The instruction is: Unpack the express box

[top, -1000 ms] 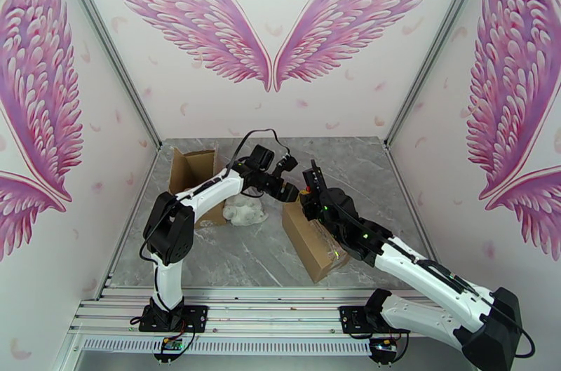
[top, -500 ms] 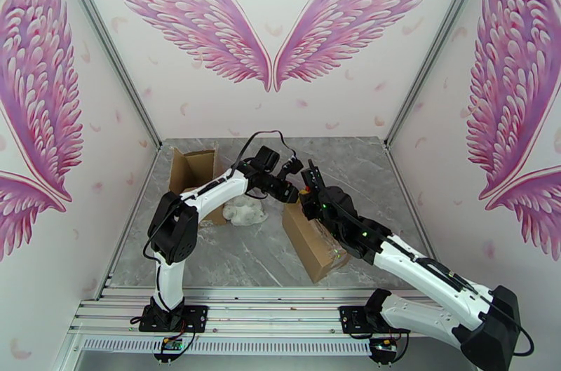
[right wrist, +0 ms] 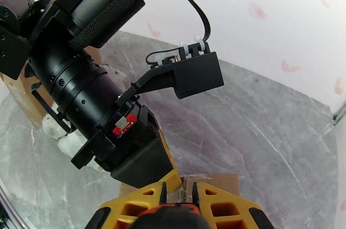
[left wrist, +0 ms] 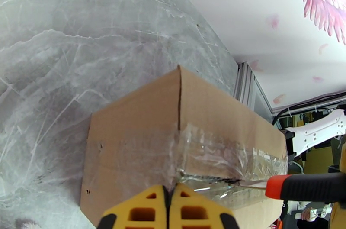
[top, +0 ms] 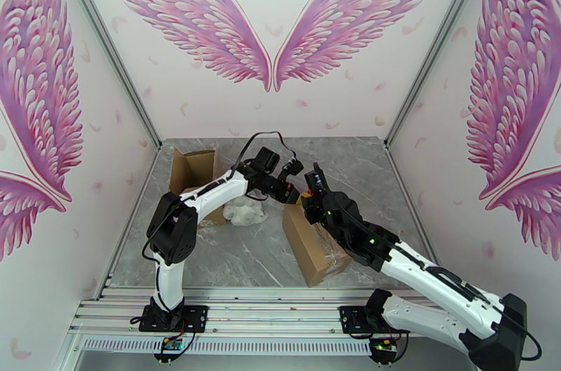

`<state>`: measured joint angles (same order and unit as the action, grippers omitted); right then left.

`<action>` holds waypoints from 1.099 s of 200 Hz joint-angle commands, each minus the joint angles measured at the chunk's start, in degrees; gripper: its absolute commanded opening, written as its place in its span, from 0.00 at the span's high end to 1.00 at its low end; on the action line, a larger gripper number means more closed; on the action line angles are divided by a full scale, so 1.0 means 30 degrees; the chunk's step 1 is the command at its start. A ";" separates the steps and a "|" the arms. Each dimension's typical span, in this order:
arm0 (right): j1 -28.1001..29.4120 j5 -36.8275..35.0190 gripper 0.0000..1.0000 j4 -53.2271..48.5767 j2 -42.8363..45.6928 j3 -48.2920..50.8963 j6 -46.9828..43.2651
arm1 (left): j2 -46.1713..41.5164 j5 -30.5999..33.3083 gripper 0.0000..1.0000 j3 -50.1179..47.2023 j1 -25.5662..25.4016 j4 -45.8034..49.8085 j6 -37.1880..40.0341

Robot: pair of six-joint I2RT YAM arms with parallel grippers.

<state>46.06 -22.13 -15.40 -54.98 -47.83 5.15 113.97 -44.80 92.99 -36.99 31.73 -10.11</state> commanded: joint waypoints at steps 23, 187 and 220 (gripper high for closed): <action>0.0684 0.0304 0.98 -0.2140 0.2364 0.0437 0.1033 | -0.0084 0.5057 1.00 -0.0461 0.1340 -0.0291 -0.0700; 0.0472 0.0585 0.99 0.7015 0.0936 0.2050 -0.3420 | -0.1671 0.3455 1.00 -0.1055 0.1308 0.0060 0.1402; 0.0020 0.0910 0.99 0.8031 -0.0075 0.2130 -0.4034 | -0.1577 0.3122 1.00 -0.1076 0.1235 0.0259 0.1684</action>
<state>47.31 -20.27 3.11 -54.00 -41.85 -4.27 109.91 -33.47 90.83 -32.47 30.15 -6.98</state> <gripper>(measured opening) 0.200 0.049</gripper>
